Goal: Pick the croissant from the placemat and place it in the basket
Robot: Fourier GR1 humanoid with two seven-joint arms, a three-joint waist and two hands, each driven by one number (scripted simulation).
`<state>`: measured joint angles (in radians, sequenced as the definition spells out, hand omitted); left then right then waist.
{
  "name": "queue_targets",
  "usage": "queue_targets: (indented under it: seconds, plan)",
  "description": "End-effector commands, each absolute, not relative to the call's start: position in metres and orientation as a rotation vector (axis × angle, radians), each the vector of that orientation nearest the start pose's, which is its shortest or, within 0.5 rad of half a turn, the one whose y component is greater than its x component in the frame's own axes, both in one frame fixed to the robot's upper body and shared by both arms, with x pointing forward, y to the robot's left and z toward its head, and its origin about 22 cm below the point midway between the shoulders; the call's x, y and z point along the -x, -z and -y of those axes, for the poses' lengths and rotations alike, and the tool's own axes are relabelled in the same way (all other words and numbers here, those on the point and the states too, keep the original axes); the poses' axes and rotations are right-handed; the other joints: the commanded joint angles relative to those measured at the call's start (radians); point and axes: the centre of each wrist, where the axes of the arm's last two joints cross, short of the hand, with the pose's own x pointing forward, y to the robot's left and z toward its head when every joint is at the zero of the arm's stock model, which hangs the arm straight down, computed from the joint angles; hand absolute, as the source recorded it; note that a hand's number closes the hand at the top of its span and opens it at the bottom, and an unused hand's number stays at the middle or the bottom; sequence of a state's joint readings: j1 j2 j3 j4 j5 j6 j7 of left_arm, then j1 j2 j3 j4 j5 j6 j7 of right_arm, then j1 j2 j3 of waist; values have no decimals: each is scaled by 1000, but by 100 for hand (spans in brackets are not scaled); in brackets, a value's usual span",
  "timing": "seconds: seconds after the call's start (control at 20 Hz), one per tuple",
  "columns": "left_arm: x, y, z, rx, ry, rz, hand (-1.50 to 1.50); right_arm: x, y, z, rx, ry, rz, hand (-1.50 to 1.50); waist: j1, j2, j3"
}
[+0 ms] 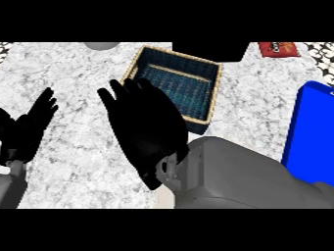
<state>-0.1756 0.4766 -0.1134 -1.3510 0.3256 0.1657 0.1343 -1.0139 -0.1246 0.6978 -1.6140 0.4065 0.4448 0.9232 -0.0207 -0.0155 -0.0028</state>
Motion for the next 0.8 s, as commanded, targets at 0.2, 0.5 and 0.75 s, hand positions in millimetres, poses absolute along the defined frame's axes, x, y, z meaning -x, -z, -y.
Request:
queue_targets:
  seconds: [0.2, 0.5, 0.75]
  plan:
    - [-280, -30, -324, -202, 52, 1377, 0, -268, -259, 20, 567, -1715, 1177, -150, 4, 4, 2]
    - [-285, -30, -320, -191, 53, 1362, 0, -269, -277, 83, 432, -1641, 1217, -150, -3, 7, 2]
    - [-280, -32, -316, -192, 73, 1373, 0, -242, -265, 126, 402, -1523, 1330, -150, 9, 10, 3]
